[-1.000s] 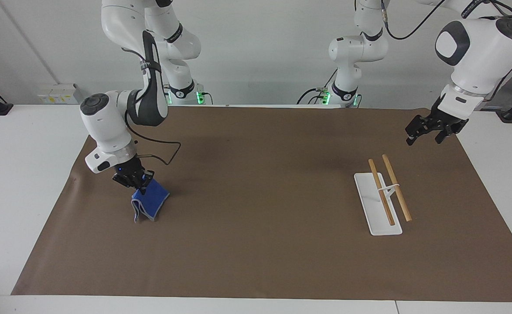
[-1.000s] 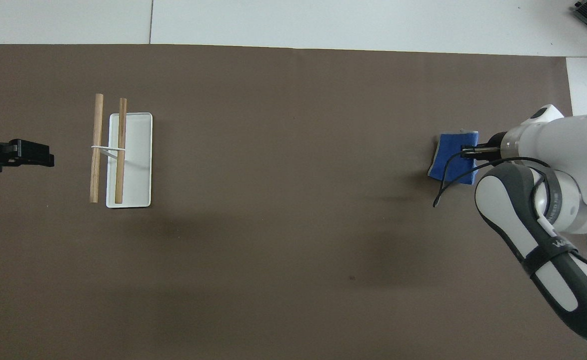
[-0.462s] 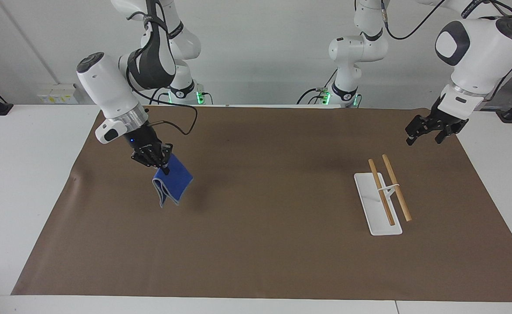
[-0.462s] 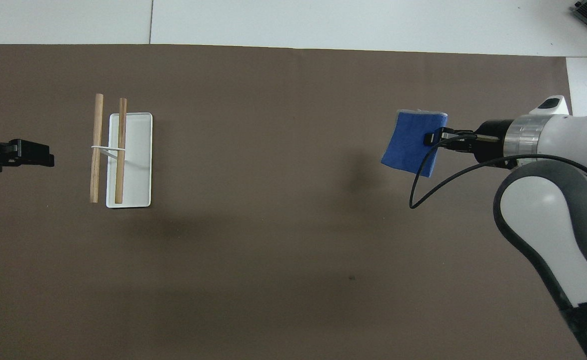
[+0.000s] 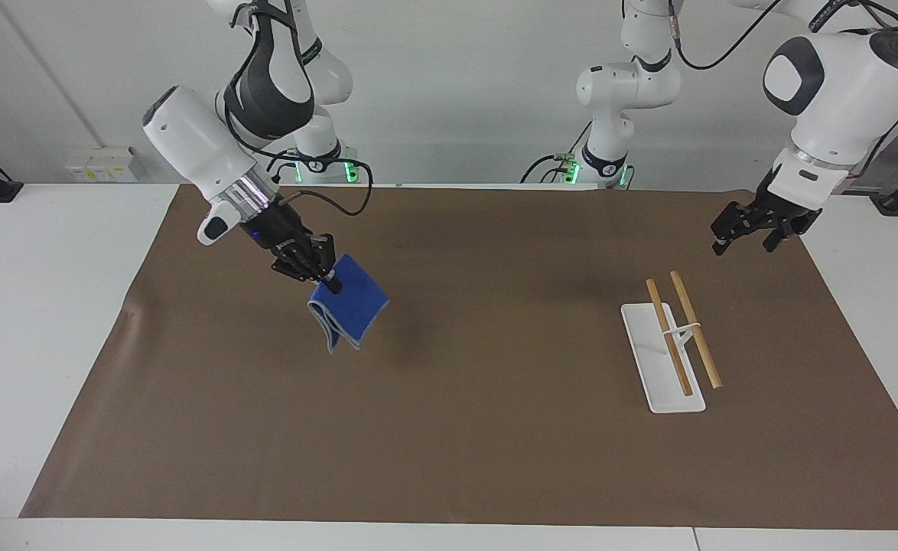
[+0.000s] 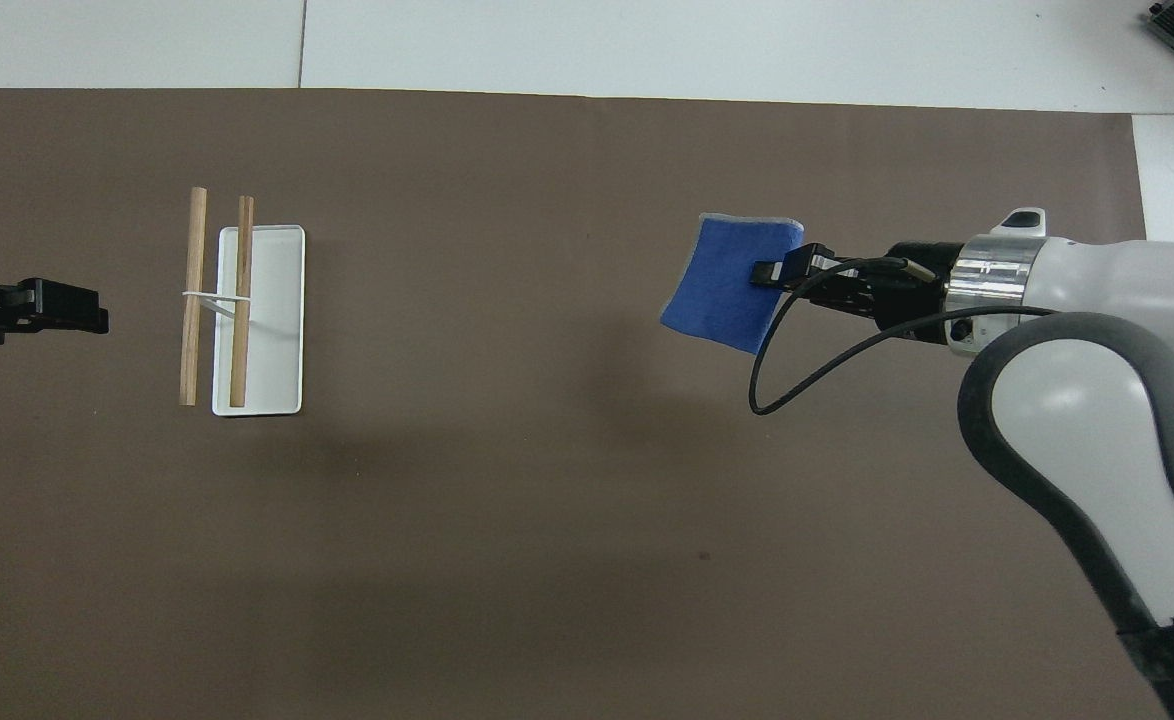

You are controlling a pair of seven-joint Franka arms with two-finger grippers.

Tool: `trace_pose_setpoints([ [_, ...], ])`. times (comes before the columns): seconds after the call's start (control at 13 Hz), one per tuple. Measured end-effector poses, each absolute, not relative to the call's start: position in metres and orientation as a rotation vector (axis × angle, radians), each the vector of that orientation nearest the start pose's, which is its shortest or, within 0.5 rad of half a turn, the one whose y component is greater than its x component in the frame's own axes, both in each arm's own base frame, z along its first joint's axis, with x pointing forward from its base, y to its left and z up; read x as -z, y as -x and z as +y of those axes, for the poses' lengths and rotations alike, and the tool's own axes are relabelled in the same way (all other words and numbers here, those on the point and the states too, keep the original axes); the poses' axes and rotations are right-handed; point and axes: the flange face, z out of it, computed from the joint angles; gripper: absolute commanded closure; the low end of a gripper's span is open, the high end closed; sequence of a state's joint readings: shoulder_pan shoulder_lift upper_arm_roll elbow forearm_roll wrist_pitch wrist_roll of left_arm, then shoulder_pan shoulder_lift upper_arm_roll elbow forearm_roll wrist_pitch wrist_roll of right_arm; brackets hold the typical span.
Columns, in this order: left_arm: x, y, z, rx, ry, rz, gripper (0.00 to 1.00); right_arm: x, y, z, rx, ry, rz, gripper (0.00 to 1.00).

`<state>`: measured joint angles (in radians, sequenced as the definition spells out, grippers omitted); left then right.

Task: Right arm passes towel to left arm to hang
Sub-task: 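Carry the towel toward the table center with the right gripper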

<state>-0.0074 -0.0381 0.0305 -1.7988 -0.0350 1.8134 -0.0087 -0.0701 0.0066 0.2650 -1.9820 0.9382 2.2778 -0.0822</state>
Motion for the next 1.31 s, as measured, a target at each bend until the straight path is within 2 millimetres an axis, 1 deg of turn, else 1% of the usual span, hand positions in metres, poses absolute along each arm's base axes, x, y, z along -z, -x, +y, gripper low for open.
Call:
trace_pose_setpoints([
  [0.15, -0.558, -0.557, 0.010, 0.084, 3.175, -0.062, 0.00, -0.506, -0.570, 0.151, 0.241, 2.203, 0.332, 1.00],
  [0.38, -0.558, -0.557, 0.010, 0.084, 3.175, -0.063, 0.00, -0.511, -0.563, 0.173, 0.207, 2.142, 0.343, 1.00],
  [0.54, -0.560, -0.555, 0.008, 0.082, 3.175, -0.057, 0.00, -0.515, -0.558, 0.190, 0.177, 2.077, 0.387, 1.00],
  [0.69, -0.568, -0.549, 0.003, 0.080, 3.182, -0.047, 0.00, -0.518, -0.554, 0.207, 0.161, 2.059, 0.398, 1.00],
  [0.92, -0.573, -0.546, -0.013, 0.086, 3.253, -0.057, 0.00, -0.523, -0.544, 0.238, 0.165, 2.057, 0.410, 1.00],
  [1.0, -0.573, -0.546, -0.021, 0.077, 3.281, -0.113, 0.00, -0.526, -0.541, 0.246, 0.162, 2.054, 0.412, 1.00],
  [1.08, -0.572, -0.545, -0.032, 0.059, 3.314, -0.224, 0.00, -0.528, -0.539, 0.253, 0.153, 2.051, 0.416, 1.00],
  [1.15, -0.571, -0.544, -0.044, 0.025, 3.350, -0.384, 0.00, -0.529, -0.537, 0.258, 0.145, 2.053, 0.415, 1.00],
  [1.31, -0.568, -0.541, -0.061, -0.068, 3.392, -0.691, 0.00, -0.529, -0.537, 0.261, 0.157, 2.055, 0.421, 1.00],
])
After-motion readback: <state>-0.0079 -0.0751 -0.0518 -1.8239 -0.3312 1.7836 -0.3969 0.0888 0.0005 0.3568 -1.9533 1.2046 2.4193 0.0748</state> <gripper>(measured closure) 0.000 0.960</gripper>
